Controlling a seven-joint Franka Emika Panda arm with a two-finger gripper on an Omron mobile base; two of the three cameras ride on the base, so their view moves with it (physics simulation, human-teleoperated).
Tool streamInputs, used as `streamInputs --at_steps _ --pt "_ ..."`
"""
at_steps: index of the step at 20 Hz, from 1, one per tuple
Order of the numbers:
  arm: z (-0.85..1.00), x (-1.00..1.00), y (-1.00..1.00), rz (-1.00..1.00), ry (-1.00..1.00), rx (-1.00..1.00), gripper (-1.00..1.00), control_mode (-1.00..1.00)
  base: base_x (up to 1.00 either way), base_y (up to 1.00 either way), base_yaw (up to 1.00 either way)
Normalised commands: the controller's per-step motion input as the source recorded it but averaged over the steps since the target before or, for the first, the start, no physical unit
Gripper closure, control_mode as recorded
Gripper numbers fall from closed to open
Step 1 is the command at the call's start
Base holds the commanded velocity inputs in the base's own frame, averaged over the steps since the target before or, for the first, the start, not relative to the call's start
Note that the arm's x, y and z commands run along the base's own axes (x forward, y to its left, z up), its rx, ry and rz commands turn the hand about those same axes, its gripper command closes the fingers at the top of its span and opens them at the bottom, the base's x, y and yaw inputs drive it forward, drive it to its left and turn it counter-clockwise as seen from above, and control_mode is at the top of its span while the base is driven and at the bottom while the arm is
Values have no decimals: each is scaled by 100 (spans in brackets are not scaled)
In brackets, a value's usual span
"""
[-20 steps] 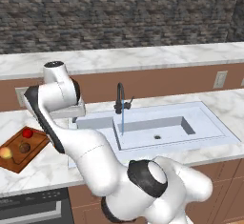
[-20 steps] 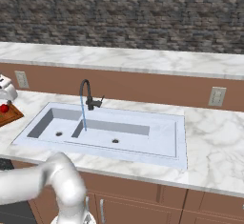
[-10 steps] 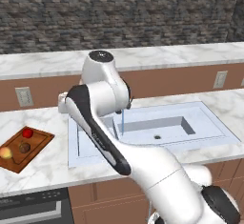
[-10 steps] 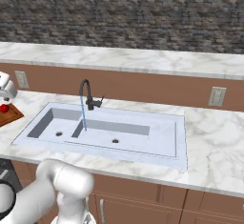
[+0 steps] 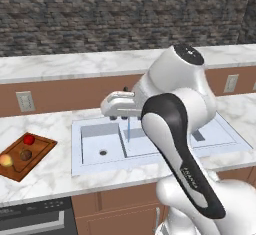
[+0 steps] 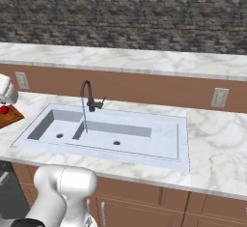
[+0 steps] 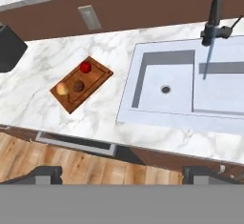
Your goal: Pick the mango, pear, apple from the sink and place them on the cutting board to airdry. Then turn off the sink faucet.
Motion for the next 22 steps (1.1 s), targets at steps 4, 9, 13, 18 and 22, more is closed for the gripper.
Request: streamInputs --at_steps 4,9,13,18,22 --pt "62 -93 -88 3 -10 5 -100 -100 0 0 0" --pt "46 -97 -85 3 -11 8 -100 -100 0 0 0" --pt "14 -97 -56 2 -15 6 -100 -100 0 0 0" --pt "-5 -57 -35 -1 -5 2 -100 -100 0 0 0" --pt "0 -44 -75 13 -15 11 -100 -100 0 0 0"
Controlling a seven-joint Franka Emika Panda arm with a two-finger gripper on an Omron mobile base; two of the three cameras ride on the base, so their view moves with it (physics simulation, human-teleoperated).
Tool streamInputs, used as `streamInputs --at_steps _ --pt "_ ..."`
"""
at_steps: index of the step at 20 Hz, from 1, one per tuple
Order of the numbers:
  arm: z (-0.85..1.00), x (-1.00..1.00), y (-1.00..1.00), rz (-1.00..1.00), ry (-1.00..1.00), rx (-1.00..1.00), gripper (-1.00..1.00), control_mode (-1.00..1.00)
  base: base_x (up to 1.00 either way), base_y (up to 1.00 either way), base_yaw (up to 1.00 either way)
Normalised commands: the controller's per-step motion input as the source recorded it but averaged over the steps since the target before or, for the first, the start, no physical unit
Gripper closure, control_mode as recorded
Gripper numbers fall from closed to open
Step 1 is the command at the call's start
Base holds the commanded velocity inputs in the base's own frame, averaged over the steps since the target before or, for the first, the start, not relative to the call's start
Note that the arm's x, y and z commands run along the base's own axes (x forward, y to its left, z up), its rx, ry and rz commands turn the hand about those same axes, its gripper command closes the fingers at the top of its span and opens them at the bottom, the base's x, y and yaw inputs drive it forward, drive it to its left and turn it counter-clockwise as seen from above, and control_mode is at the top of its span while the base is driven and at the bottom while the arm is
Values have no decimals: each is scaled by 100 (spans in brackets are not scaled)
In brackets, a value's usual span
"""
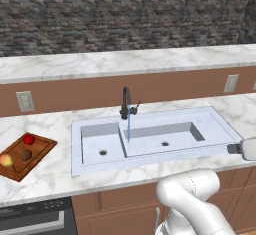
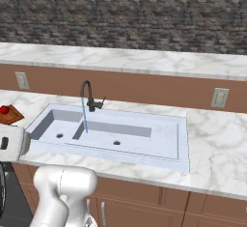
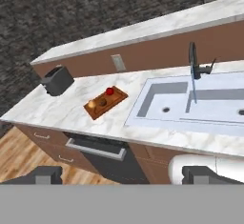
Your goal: Pick the mango, pear, apple from the sink and place them on the cutting board to airdry. Then turn off the sink faucet.
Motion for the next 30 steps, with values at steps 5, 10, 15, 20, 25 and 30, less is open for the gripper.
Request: streamInputs --at_steps 5,10,15,20,25,30 --pt "-11 -1 -46 26 -12 4 -100 -100 0 0 0" --pt "-18 11 -5 26 -6 3 -100 -100 0 0 0" --pt "-30 21 0 31 -11 0 -100 -100 0 0 0" --pt "-7 -5 0 26 -25 0 -100 -100 0 0 0" --pt "0 -52 -10 24 -10 6 -100 -100 0 0 0" --pt "0 1 -10 17 -18 8 -100 -100 0 0 0"
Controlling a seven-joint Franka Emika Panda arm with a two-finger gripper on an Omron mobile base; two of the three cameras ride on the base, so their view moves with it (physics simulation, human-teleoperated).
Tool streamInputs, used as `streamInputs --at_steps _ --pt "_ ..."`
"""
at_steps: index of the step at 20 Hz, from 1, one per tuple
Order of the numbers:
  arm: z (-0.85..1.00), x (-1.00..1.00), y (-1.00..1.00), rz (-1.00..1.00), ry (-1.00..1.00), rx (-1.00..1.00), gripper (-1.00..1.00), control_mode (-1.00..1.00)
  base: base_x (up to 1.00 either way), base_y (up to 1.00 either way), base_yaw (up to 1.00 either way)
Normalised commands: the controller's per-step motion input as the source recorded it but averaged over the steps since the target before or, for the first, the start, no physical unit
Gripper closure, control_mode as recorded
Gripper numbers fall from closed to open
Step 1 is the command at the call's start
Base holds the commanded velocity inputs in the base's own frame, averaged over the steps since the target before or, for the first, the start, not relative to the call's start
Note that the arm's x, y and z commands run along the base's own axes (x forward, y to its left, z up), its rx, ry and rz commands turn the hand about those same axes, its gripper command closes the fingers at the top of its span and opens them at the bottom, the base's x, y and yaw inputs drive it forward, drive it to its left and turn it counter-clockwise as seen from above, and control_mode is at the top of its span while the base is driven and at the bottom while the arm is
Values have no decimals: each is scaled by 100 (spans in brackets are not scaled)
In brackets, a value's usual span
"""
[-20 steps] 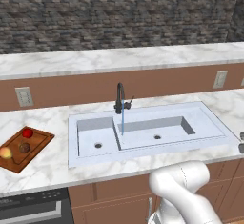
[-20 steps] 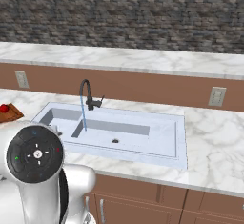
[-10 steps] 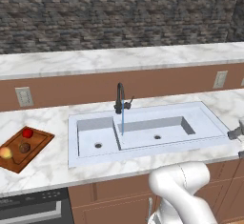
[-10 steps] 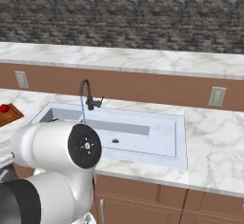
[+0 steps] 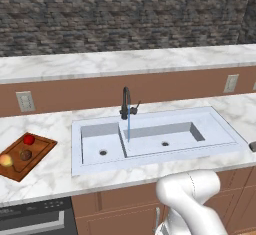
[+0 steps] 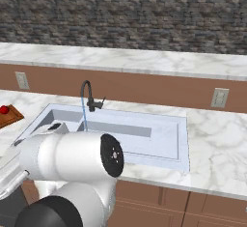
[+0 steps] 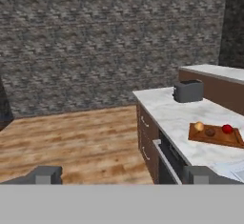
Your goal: Pick the mango, pear, apple from the sink and place them on the cutting board to airdry. Then turn off the sink faucet.
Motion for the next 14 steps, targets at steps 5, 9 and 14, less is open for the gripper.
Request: streamInputs --at_steps 5,9,14 --pt "0 33 0 1 -10 9 -100 -100 0 0 0" --pt "-21 29 -1 -3 -1 11 -100 -100 0 0 0" --pt "-35 41 0 -10 1 3 -100 -100 0 0 0"
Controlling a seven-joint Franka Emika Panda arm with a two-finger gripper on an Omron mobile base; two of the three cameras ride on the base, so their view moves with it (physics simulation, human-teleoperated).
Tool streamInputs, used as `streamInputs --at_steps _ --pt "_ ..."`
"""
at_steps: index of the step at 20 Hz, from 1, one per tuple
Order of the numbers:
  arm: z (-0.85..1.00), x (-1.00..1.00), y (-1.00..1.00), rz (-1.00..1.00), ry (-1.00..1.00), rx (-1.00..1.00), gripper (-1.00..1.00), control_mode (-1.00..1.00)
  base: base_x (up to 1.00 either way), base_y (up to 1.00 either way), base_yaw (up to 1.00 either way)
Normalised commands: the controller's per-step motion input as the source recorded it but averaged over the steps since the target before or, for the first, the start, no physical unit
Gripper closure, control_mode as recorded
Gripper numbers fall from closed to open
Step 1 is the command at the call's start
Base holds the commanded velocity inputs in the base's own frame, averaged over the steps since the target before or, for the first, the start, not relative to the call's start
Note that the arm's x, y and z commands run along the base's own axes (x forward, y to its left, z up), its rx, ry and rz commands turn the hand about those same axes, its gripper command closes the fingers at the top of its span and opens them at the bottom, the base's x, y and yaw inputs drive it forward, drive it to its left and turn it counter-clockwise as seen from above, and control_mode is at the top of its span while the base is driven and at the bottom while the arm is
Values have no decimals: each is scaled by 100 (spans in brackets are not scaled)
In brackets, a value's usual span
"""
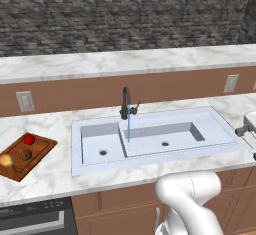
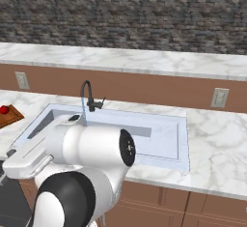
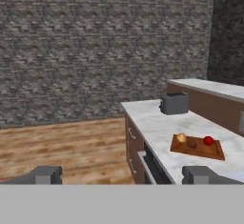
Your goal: Pick the mango, pear, apple from the sink and place them on the cutting board to airdry. Then turn off the sink faucet.
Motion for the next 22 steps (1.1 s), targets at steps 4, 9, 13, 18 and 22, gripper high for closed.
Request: streamInputs --at_steps 4,9,13,18,22 --pt "-22 43 0 -10 3 0 -100 -100 0 0 0" --pt "-8 44 0 -1 1 4 -100 -100 0 0 0" --pt "-13 45 4 7 1 8 -100 -100 0 0 0" --pt "-27 39 6 7 0 6 -100 -100 0 0 0" --pt "-20 39 13 -1 0 2 -100 -100 0 0 0"
